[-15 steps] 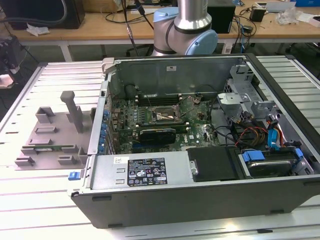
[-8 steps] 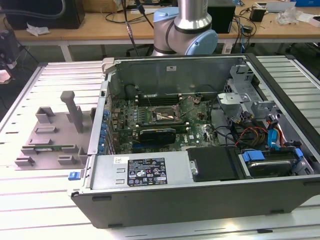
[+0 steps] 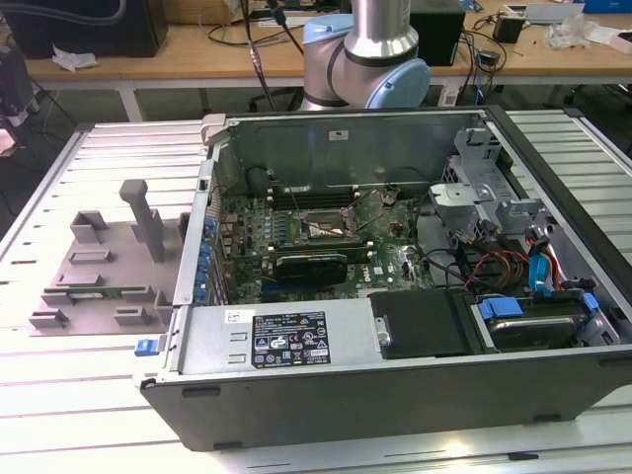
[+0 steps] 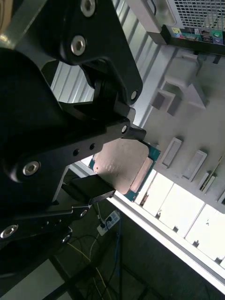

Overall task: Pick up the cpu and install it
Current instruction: 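Pick up the cpu and move it towards the insertion slot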

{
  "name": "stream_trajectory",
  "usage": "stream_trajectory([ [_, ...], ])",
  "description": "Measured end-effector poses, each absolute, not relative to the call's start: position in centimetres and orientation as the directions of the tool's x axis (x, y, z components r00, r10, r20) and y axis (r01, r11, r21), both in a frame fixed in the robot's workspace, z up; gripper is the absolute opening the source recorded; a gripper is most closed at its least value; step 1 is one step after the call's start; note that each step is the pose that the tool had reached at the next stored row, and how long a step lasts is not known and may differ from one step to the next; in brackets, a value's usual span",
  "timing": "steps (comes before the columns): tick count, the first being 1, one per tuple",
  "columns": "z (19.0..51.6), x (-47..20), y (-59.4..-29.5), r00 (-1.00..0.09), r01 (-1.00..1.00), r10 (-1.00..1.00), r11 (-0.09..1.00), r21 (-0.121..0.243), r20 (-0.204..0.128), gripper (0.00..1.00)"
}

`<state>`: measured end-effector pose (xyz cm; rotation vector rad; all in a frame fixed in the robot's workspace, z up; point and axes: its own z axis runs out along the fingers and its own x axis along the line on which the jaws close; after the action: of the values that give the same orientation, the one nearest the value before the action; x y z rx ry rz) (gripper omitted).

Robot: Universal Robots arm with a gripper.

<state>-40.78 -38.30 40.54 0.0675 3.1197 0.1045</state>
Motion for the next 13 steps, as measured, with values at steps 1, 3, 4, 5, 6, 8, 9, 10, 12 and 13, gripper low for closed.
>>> stream_trajectory([
  [1,40.6,-40.8,-38.3,-0.999,0.043,0.044,0.997,0.067,-0.018,0.55],
  [3,40.7,-40.8,-38.3,-0.999,0.043,0.044,0.997,0.067,-0.018,0.55],
  [4,40.7,-40.8,-38.3,-0.999,0.043,0.044,0.997,0.067,-0.018,0.55],
  [5,40.7,-40.8,-38.3,-0.999,0.043,0.044,0.997,0.067,-0.018,0.55],
  [6,40.7,-40.8,-38.3,-0.999,0.043,0.044,0.997,0.067,-0.018,0.55],
  [8,40.7,-40.7,-38.3,-0.999,0.043,0.044,0.997,0.067,-0.018,0.55],
  [9,40.7,-40.6,-38.3,-0.999,0.043,0.044,0.997,0.067,-0.018,0.55],
  [10,40.7,-40.4,-38.3,-0.999,0.043,0.044,0.997,0.067,-0.018,0.55],
  [12,40.7,-39.9,-38.3,-0.999,0.043,0.044,0.997,0.067,-0.018,0.55],
  [13,40.7,-39.7,-38.3,-0.999,0.043,0.044,0.997,0.067,-0.018,0.55],
])
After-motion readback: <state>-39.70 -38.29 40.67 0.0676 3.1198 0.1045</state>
